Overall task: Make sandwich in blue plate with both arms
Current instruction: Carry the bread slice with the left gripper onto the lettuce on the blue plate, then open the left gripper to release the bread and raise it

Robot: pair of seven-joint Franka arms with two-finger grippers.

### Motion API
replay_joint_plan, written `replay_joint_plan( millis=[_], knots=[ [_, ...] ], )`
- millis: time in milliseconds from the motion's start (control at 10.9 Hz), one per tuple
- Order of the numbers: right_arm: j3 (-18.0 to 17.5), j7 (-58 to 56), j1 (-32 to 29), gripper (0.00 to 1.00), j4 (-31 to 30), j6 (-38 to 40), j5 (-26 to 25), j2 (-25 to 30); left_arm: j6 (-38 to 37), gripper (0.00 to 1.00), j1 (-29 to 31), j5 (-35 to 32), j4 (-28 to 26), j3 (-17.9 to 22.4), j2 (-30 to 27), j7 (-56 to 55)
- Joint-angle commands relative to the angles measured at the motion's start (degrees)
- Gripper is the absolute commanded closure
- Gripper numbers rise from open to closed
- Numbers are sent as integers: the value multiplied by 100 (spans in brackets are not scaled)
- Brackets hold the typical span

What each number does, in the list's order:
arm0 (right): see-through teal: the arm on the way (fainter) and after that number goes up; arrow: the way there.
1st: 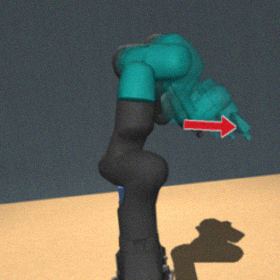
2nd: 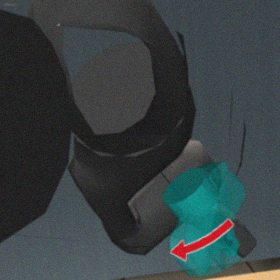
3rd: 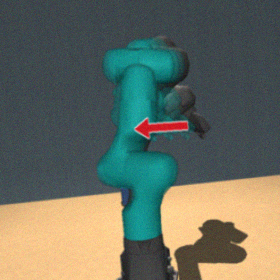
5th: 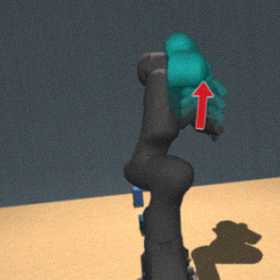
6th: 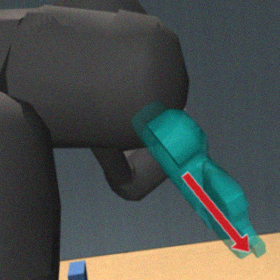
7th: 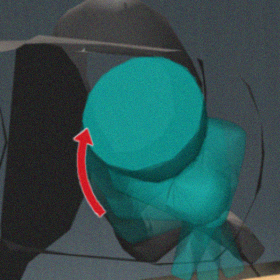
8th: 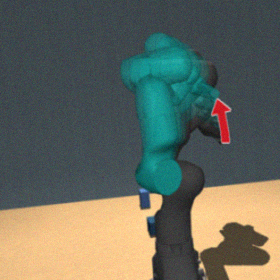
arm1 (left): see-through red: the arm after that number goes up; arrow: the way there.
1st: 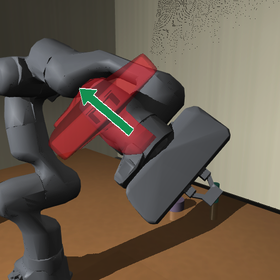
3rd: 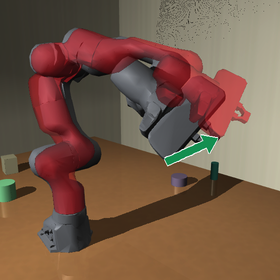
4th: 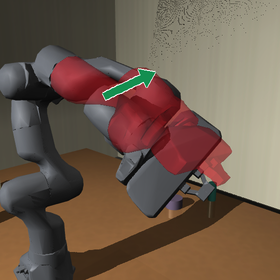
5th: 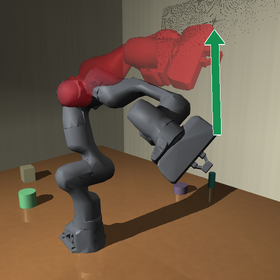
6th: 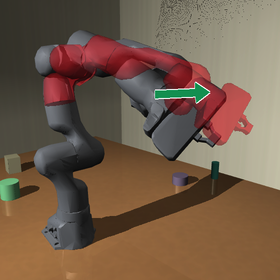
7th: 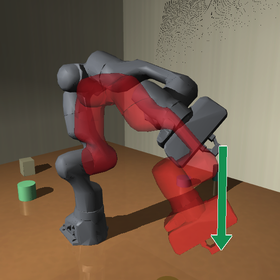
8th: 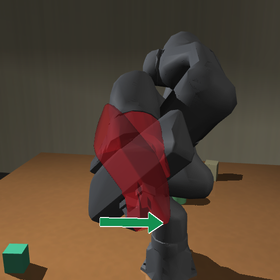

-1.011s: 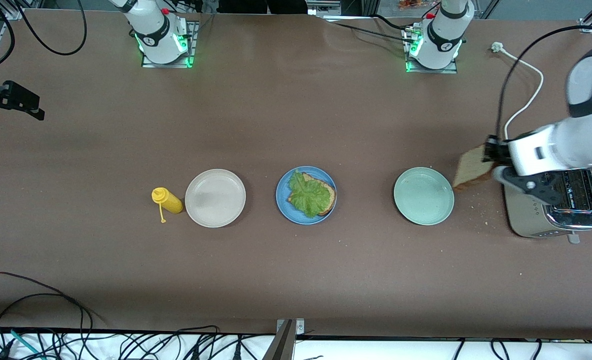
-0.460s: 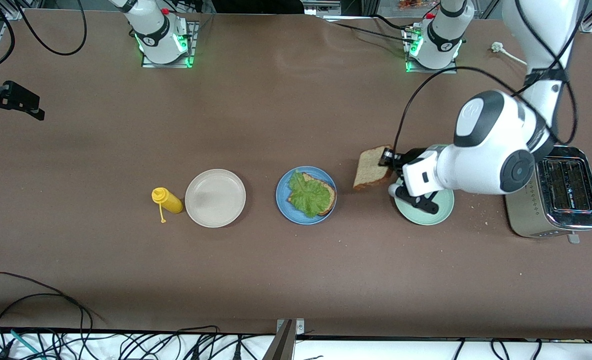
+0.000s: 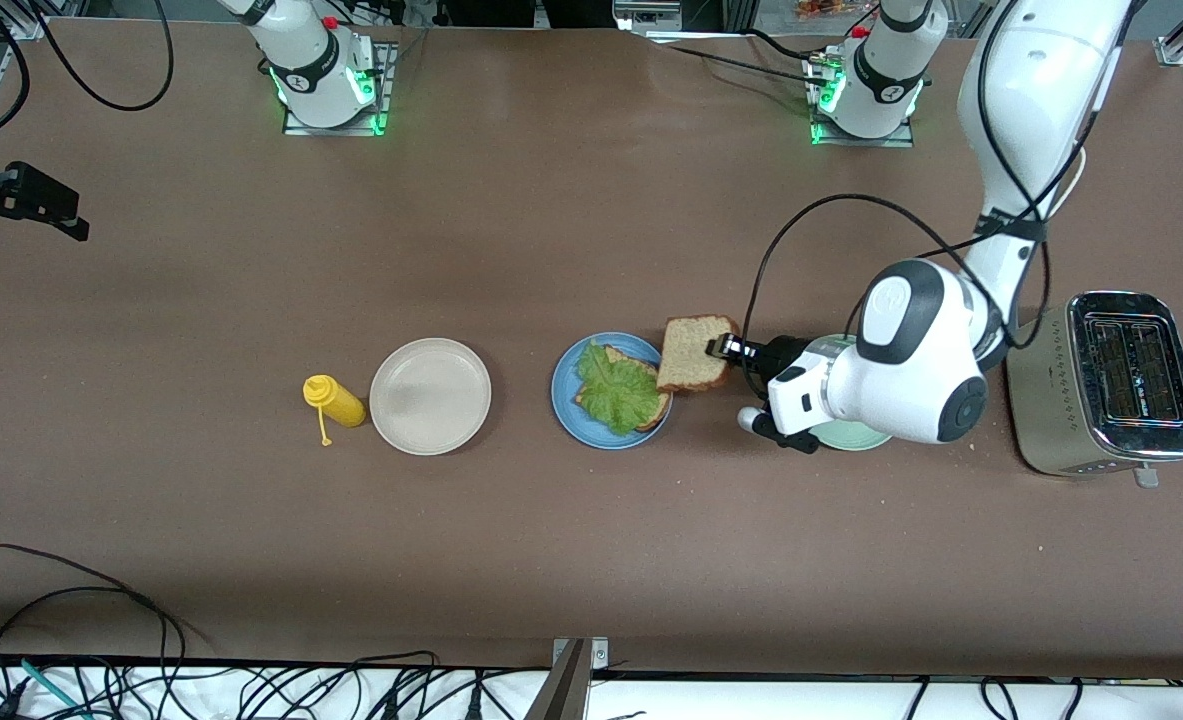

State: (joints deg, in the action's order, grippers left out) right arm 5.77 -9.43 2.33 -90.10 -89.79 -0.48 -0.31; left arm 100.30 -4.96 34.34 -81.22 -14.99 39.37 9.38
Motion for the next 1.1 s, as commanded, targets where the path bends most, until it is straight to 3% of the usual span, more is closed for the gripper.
replay_joint_plan(
  millis=[0, 276, 1011],
  knots=[
    [12, -15, 4, 0, 98, 94, 4, -22, 312, 100, 12, 819, 142, 49, 517, 835],
    [20, -41, -5, 0, 98, 94, 4, -22, 1149, 100, -338, 1994, 142, 31, 949, 1083],
    [38, -77, -31, 0, 89, 94, 4, -30, 1324, 100, -488, 2173, 98, 40, 1221, 1443]
  ],
)
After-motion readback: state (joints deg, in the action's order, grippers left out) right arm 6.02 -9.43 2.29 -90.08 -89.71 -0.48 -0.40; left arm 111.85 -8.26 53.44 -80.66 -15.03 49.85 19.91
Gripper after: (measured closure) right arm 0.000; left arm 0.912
